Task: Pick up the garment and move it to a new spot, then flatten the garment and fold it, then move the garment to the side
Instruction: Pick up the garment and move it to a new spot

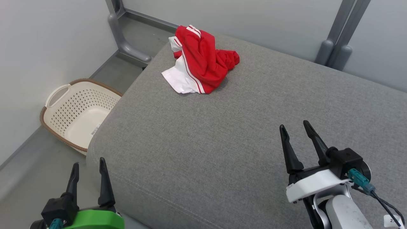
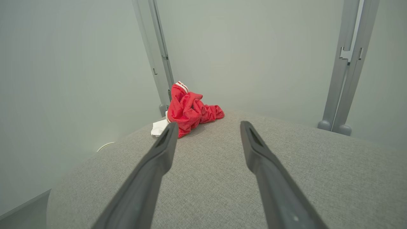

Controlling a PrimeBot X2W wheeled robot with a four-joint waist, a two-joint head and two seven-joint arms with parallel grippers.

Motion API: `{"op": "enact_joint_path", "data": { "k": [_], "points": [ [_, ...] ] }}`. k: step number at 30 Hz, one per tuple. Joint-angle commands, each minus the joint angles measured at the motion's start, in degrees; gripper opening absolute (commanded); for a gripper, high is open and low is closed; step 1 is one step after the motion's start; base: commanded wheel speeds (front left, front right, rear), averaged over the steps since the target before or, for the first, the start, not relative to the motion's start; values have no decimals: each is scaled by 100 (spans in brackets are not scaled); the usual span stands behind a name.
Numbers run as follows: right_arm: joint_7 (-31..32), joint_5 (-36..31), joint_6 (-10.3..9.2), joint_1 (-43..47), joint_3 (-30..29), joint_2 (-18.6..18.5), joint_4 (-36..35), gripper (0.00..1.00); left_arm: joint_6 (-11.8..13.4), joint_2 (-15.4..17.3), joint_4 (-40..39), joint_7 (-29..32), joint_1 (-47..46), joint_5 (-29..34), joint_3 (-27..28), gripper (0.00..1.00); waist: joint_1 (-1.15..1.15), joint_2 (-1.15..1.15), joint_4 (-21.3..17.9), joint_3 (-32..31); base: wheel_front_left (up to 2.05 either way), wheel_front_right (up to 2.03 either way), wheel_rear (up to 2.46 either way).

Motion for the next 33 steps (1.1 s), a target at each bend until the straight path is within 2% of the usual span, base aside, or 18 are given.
{"op": "enact_joint_path", "data": {
  "k": [1, 8, 14, 18, 26, 29, 33],
  "points": [
    [-17, -50, -7, -57, -35, -20, 13, 100, 27, 1, -9, -1, 91, -43, 4, 100, 0, 0, 9, 47, 0, 0, 0],
    [-17, -262, -6, -49, -302, -17, -117, 100, -77, 39, 129, -2, -335, 42, -79, 100, 0, 0, -47, 343, 0, 0, 0],
    [-17, -537, -7, -275, -370, -21, -239, 100, -166, 309, 262, -1, -1160, 242, 12, 100, 0, 0, -468, 914, 0, 0, 0],
    [30, -713, -7, -562, -329, -22, -367, 100, -331, 660, 517, 53, -2012, 279, 33, 100, 0, 0, -874, 1372, 0, 0, 0],
    [120, -906, -7, -1124, -173, -21, -757, 100, -594, 1340, 1262, 782, -3946, 193, 39, 100, 0, 0, -1657, 2184, 0, 0, 0],
    [163, -951, -7, -1279, -142, -21, -925, 100, -659, 1477, 1656, 1052, -4593, 146, -39, 100, 0, 0, -1902, 2473, 0, 0, 0],
    [226, -983, -6, -1375, -112, -17, -1143, 100, -689, 1500, 2266, 1345, -5142, -36, -44, 100, 0, 0, -2115, 2743, 0, 0, 0]
  ]
}}
